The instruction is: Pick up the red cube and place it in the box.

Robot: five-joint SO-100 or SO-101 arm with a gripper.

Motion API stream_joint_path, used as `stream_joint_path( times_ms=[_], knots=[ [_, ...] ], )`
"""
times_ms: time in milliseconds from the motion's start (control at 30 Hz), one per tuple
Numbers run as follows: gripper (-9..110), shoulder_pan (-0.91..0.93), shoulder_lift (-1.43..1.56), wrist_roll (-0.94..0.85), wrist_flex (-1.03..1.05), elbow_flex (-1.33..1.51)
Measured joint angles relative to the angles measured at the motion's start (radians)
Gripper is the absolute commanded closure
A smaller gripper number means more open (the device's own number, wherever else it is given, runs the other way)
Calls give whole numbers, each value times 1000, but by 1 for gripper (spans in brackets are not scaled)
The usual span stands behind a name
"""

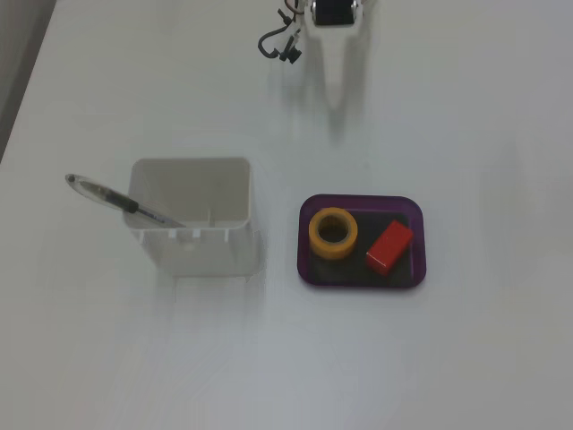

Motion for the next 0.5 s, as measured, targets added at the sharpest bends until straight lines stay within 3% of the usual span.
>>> stream_joint_path(
  times_ms=[500],
  knots=[
    [102, -5, 0, 6, 25, 26]
  ],
)
